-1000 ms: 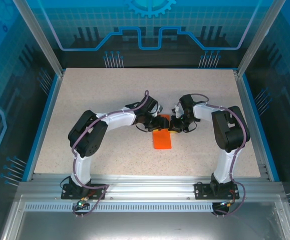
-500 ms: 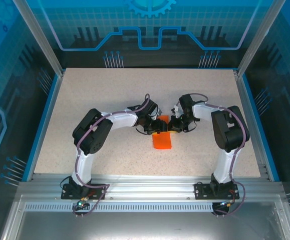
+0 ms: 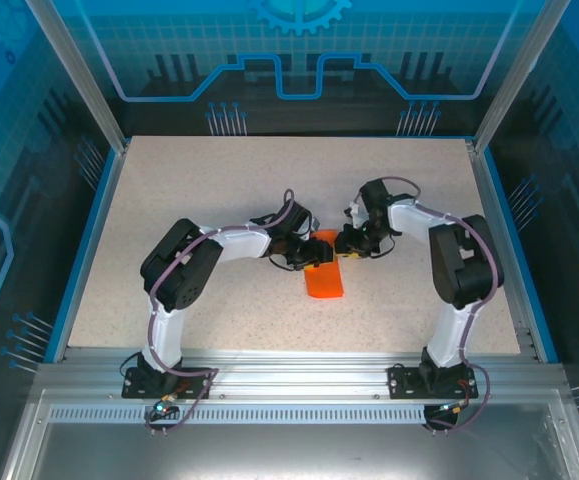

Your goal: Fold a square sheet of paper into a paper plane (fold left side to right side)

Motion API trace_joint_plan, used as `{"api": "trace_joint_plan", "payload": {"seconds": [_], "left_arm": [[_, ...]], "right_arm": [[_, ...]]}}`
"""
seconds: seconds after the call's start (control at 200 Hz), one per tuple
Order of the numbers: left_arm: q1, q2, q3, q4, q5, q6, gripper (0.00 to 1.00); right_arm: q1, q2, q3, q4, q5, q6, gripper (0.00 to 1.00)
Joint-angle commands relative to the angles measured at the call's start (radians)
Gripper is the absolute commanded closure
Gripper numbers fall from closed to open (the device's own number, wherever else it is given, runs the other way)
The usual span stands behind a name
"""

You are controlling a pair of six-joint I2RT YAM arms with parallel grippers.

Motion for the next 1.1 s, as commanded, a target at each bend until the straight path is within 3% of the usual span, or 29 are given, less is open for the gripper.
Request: {"api": "trace_joint_plan", "payload": {"seconds": [0.0, 0.2, 0.47, 1.095], "left_arm": [[-0.008, 0.028, -0.045, -0.086, -0.037, -0.005, 0.46], [-0.008, 0.026, -0.038, -0.094, -0.039, 0.003, 0.46], [-0.012, 0.02, -0.034, -0.106, -0.042, 0.01, 0.46], [-0.012, 0.002, -0.006, -0.124, -0.042, 0.012, 0.46]], "right_arm": [[-0.017, -0.12, -0.008, -0.073, 0.014, -0.036, 0.7], [0.033, -0.181, -0.179, -0.002, -0.145, 0.041, 0.78], [0.075, -0.162, -0.289, 0.071, -0.165, 0.091, 0.81], [0.088, -0.07, -0.308, -0.006, 0.009, 0.091, 0.84]]}}
